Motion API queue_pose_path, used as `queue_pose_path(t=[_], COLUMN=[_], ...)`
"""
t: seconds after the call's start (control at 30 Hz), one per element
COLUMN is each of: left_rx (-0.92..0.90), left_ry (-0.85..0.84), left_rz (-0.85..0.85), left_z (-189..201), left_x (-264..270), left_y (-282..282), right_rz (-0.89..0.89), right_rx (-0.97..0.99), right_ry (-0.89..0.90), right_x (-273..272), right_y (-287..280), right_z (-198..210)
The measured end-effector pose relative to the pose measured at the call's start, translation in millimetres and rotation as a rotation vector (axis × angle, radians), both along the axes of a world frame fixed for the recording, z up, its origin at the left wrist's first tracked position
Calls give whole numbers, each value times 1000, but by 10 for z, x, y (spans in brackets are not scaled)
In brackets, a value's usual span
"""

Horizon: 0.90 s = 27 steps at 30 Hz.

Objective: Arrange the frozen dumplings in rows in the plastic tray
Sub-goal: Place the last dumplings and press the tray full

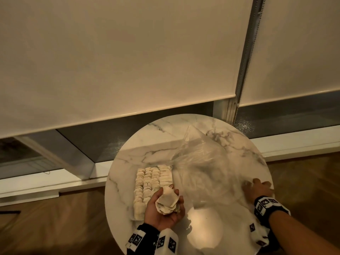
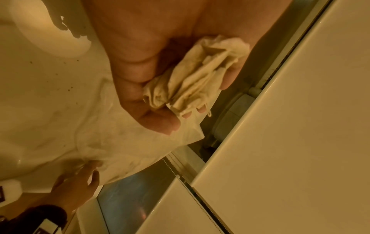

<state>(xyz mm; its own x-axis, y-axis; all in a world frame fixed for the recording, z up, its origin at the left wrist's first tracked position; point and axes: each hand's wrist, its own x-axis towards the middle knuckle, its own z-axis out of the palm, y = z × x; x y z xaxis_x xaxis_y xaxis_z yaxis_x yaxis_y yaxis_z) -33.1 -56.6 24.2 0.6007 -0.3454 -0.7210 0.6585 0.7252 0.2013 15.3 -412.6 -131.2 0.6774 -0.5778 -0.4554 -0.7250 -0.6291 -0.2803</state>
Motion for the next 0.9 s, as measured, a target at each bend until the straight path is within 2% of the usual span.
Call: queue_pose_path(t=[0.23, 0.4, 0.53, 0.67, 0.8, 0.9], left_rx=[24, 16, 7, 2, -31, -61], left_ry=[22, -10, -24, -18, 6, 19], left_rz=[69, 76, 88, 106, 99, 94], left_z=[-17, -41, -119, -195, -239, -271], left_x=[8, 63, 80, 124, 195, 255], left_y=[360, 549, 702, 829, 929, 1016], right_rz=[9, -136, -244, -382, -295, -179], right_rx=[12, 130, 162, 253, 310, 397], right_ry=[-76, -132, -244, -412, -569, -613], right_x=[-78, -263, -459, -627, -612, -514], right_y=[97, 90, 90, 261, 587, 933], right_z=[-26, 132, 266, 657, 1076, 1329])
